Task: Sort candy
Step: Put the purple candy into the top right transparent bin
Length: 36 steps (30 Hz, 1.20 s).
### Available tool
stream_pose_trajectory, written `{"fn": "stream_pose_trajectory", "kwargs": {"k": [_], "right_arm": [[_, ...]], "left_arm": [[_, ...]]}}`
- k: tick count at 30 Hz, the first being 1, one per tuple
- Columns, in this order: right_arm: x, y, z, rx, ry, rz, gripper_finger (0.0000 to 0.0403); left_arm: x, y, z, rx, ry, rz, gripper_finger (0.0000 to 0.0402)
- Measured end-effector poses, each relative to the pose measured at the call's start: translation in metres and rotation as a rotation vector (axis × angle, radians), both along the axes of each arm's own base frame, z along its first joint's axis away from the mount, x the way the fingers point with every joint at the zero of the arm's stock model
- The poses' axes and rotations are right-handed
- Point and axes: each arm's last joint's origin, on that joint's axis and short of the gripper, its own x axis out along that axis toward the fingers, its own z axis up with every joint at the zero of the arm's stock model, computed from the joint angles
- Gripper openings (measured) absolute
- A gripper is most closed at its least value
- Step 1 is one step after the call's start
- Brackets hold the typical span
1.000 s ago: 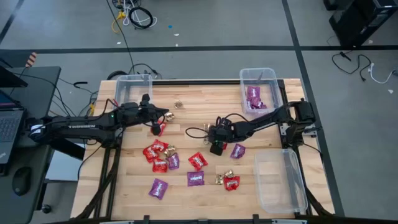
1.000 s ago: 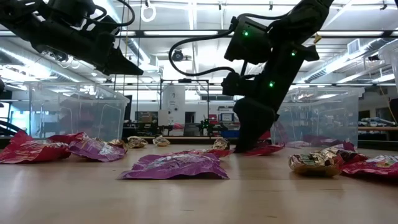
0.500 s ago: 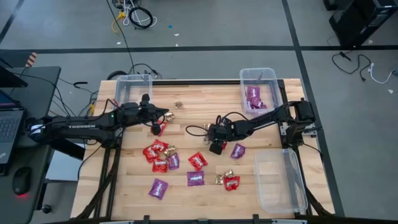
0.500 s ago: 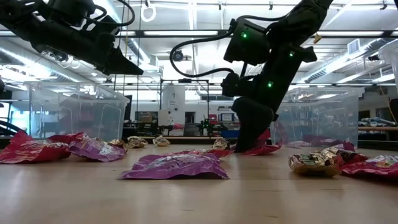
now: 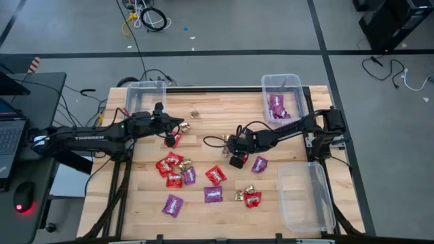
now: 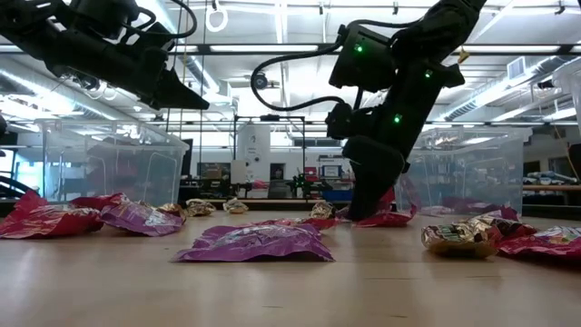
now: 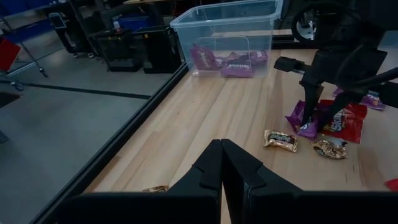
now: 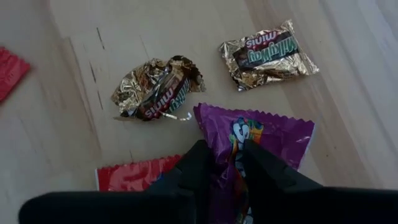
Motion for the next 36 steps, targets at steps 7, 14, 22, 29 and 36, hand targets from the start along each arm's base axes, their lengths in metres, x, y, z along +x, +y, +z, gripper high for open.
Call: {"fn": "stream_pose_trajectory", "kwargs": {"k": [7,14,22,29,36], "right_arm": [[0.0,0.0,0.004,0.0,-0.013,0.0,0.0083],[0.0,0.0,0.005,-0.003,-0.021,-0.002,0.0077],[-0.001,0.0,0.01,-0.005,-0.034,-0.003,0.0069],[-0.005,-0.001,0.031,-0.021,-0.091,-0.012,0.0061],[-0.013,-0.003,0.06,-0.099,-0.164,0.004,0.0059]], "left_arm": [[0.0,0.0,0.0,0.002,0.0,0.004,0.0009],[0.0,0.0,0.0,0.003,0.001,0.007,0.0009],[0.0,0.0,0.0,0.003,0.0,0.007,0.0009],[0.0,0.0,0.0,0.003,0.0,0.008,0.0009],[0.0,0.0,0.0,0.003,0.0,0.008,0.0009]]}}
